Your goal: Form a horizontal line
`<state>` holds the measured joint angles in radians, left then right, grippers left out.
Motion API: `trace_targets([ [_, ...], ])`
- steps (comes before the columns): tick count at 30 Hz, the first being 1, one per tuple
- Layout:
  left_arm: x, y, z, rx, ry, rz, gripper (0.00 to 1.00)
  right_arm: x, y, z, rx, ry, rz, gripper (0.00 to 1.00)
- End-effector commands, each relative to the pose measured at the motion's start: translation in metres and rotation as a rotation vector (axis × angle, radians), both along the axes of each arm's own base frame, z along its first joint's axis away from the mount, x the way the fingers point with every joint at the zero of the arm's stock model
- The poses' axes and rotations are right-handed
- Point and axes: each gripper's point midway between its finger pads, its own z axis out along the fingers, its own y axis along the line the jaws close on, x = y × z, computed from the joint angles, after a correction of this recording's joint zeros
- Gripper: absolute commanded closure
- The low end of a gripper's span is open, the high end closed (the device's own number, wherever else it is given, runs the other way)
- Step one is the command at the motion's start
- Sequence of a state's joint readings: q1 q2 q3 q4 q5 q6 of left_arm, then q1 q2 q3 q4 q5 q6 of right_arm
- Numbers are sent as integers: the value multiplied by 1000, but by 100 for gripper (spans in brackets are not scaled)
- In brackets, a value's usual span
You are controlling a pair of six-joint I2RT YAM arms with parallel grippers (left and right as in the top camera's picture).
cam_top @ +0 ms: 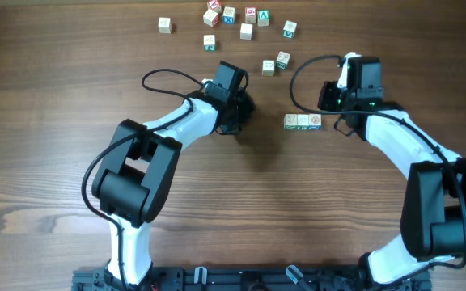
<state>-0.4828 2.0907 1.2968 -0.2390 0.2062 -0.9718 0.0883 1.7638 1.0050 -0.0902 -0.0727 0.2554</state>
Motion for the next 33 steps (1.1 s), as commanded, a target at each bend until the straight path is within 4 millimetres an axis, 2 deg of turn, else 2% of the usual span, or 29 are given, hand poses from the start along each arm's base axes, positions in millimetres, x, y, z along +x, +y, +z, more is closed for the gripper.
trace_targets([
  [1, -9, 7, -23, 43, 37, 13, 96, 13, 9, 11, 22, -39, 42, 95],
  [4, -9, 7, -23, 43, 36, 14, 96, 20, 14, 10, 22, -39, 52, 96],
  [9, -9, 7, -23, 42, 38, 17, 96, 29, 22, -10, -5, 48, 87, 96],
  [13, -9, 7, -23, 42, 37, 16, 96, 33, 22, -11, -7, 72, 85, 96],
  [20, -8, 6, -22, 40, 34, 16, 96, 16, 21, -24, -7, 157, 86, 96],
  [25, -8, 6, -22, 41, 34, 16, 96, 2, 36, -28, 65, 215, 141, 95],
  [33, -8, 6, -22, 40, 34, 16, 96, -12, 35, -35, 66, 278, 138, 96],
])
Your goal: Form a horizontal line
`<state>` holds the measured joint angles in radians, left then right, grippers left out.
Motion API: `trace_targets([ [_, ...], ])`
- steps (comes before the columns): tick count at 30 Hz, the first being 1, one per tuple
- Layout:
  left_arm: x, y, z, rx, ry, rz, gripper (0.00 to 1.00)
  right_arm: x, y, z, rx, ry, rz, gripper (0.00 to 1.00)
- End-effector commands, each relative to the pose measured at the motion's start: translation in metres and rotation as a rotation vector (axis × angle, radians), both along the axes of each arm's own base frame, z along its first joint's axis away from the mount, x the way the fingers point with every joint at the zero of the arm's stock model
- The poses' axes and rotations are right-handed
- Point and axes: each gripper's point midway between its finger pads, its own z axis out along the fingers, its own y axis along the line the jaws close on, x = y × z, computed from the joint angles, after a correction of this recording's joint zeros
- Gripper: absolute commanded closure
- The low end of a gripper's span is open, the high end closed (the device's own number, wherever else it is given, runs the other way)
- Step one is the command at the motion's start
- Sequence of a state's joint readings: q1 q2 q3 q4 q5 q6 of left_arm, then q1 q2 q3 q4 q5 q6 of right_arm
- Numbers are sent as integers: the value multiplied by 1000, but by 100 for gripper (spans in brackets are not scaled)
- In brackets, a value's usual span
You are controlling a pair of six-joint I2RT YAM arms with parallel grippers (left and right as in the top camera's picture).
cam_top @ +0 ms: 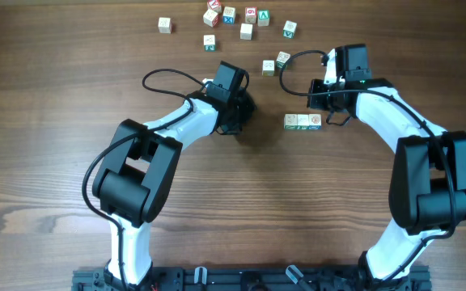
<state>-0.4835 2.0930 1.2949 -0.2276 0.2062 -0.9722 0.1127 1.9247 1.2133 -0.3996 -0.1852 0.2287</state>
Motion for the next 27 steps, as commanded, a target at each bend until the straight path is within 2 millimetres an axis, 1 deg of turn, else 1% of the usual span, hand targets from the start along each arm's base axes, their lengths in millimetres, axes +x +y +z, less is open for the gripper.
trace_targets([
  [1, -9, 7, -22, 44, 40, 16, 96, -1, 5, -1, 16, 18, 28, 95],
  [13, -9, 7, -22, 44, 40, 16, 96, -3, 5, -2, 14, 27, 28, 95],
  [20, -9, 7, -22, 44, 40, 16, 96, -15, 4, -7, 9, 77, 28, 95],
  [27, -9, 7, -22, 44, 40, 16, 96, -16, 4, -7, 9, 81, 28, 95],
])
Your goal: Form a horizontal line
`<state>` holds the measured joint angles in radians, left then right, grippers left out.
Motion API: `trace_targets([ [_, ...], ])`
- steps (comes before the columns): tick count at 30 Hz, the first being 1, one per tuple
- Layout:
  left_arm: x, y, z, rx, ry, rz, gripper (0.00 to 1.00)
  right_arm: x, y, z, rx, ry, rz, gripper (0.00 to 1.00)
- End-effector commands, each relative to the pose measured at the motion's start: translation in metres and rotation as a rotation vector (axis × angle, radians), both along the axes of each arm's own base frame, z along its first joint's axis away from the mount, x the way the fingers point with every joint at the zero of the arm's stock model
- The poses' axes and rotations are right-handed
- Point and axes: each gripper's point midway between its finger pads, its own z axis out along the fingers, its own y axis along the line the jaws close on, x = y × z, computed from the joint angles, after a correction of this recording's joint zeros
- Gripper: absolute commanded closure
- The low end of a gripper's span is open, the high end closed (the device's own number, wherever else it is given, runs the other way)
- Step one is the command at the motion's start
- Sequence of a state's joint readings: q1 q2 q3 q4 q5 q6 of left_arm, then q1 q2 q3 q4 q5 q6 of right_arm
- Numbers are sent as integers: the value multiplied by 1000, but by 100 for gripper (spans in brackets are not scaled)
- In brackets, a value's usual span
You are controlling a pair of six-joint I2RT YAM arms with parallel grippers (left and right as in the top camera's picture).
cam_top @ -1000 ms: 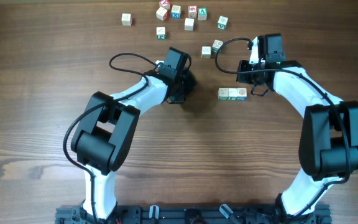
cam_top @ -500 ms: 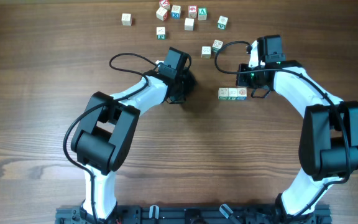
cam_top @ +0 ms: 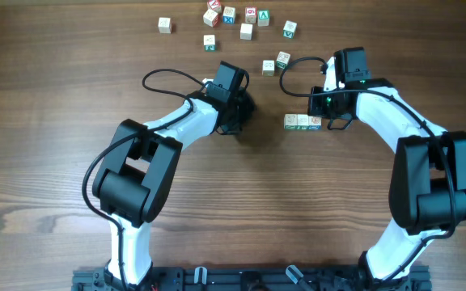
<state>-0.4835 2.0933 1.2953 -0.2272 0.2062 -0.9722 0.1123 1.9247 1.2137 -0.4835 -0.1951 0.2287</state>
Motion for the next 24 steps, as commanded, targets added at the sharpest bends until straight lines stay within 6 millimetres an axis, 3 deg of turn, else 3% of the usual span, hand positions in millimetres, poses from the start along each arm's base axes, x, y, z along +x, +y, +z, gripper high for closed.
trace_targets([
  [1, -9, 7, -22, 44, 41, 16, 96, 2, 4, 0, 11, 0, 24, 96],
  [24, -9, 7, -22, 44, 40, 16, 96, 4, 4, 1, 10, -8, 25, 96],
])
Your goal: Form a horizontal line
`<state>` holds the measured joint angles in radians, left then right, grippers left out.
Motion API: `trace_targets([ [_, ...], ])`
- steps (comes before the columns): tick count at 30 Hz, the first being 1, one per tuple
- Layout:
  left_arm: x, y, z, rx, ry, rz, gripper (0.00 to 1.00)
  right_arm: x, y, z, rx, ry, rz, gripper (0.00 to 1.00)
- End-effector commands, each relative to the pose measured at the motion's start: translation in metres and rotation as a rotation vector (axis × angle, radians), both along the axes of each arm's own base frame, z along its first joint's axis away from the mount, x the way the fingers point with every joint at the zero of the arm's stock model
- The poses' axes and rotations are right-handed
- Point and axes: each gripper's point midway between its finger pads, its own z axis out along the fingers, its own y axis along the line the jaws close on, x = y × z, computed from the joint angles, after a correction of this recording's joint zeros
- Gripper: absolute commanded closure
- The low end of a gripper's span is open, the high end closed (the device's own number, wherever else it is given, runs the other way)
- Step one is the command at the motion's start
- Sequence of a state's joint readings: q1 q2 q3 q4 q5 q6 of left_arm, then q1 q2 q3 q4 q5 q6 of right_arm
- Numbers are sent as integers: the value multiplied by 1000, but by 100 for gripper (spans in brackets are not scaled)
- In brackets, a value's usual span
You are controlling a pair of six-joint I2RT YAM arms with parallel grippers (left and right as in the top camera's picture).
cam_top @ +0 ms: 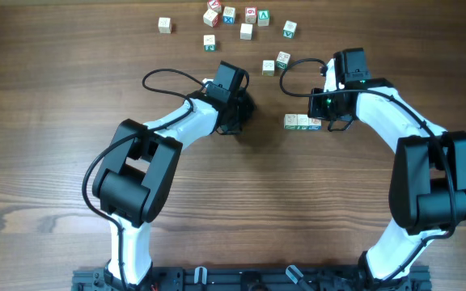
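A short row of three lettered wooden blocks (301,121) lies side by side, running left to right, right of the table's middle. My right gripper (325,118) hangs over the row's right end and partly covers the last block; its jaws are hidden from above. My left gripper (237,120) points down at bare wood well left of the row, and its fingers are lost in dark shadow. Two loose blocks (276,63) lie just beyond the row.
Several more loose lettered blocks (246,31) are scattered along the far edge, with one single block (164,25) off to the far left. Both arms' black cables loop over the wooden table (55,162).
The three-block row lay in the same place throughout, and my left arm never moved. My right gripper was first just right of the row's end. It then stood farther back and to the left, and afterwards came down over the row's right end, where it still is.
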<state>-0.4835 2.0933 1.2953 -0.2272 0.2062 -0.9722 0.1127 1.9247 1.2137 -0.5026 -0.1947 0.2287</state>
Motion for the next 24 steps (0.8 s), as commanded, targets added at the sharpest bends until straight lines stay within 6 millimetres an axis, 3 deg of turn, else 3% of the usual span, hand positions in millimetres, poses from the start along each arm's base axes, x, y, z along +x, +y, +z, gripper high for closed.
trace_targets([
  [1, -9, 7, -22, 44, 41, 16, 96, 9, 5, 3, 14, -31, 25, 96],
  [8, -9, 7, -22, 44, 41, 16, 96, 7, 14, 5, 65, -22, 46, 96],
  [24, -9, 7, -22, 44, 41, 16, 96, 0, 13, 2, 62, 8, 45, 96],
])
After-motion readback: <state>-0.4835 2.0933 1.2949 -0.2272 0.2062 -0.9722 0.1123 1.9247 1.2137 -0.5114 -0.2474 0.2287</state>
